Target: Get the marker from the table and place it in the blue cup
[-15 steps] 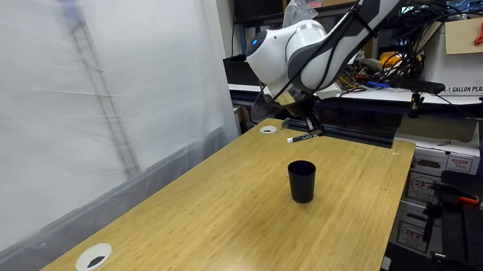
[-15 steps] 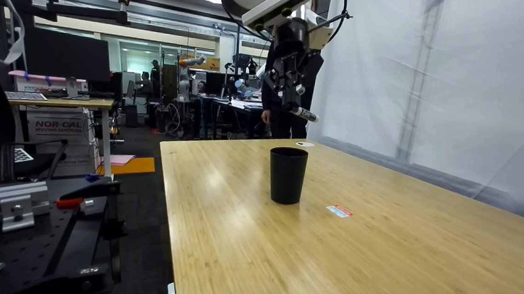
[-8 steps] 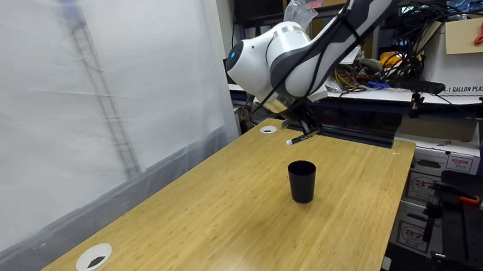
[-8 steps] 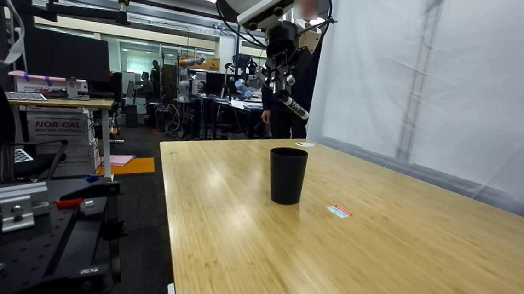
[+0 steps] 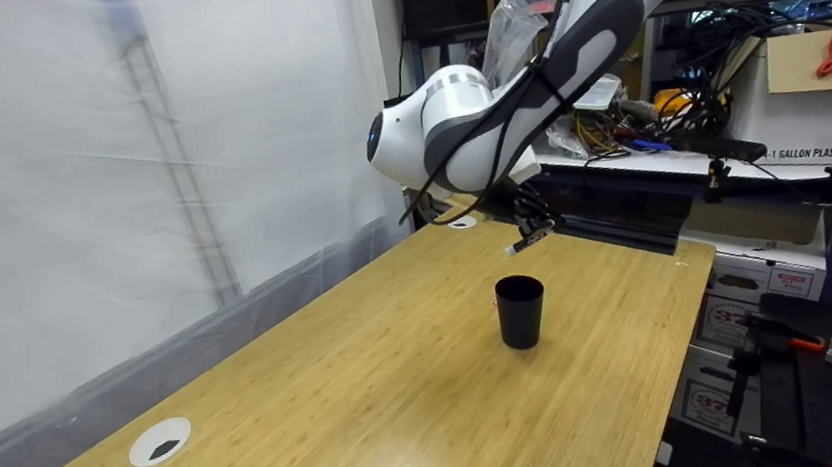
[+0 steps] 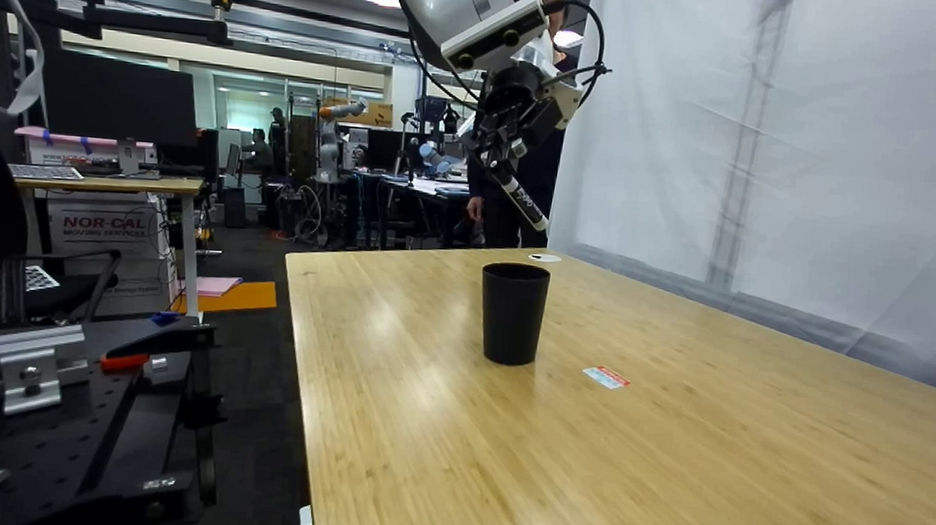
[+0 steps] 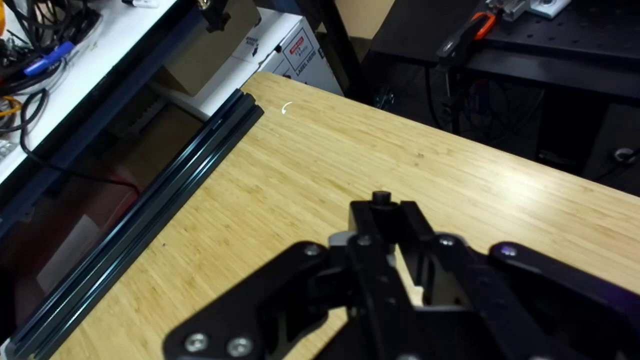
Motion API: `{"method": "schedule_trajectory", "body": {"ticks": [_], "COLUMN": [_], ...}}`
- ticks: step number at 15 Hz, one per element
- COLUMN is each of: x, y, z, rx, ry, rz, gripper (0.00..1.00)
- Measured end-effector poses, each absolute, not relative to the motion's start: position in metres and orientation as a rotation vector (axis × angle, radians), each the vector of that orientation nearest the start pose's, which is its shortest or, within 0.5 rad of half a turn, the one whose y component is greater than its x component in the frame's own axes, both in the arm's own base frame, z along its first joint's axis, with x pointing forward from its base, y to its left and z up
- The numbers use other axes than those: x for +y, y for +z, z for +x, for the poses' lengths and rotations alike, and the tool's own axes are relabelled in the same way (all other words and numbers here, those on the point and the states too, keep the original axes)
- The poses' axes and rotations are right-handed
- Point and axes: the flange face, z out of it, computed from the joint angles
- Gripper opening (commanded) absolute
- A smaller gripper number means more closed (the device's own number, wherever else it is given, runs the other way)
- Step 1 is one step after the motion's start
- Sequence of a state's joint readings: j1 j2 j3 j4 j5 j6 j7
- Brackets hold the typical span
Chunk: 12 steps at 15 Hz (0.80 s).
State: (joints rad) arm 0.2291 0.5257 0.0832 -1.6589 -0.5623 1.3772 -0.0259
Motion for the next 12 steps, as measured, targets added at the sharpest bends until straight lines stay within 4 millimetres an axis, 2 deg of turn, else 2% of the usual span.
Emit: {"method": "schedule_trajectory", "body": {"ticks": [4, 12], "x": [0.113, 0.126], "y": [0.271, 0.262], "z": [0.584, 0.593], "rx": [0.542, 0.580], "ry": [-1.004, -1.131], "rz": [2.248, 2.191], "gripper": [0.05, 0.05]}}
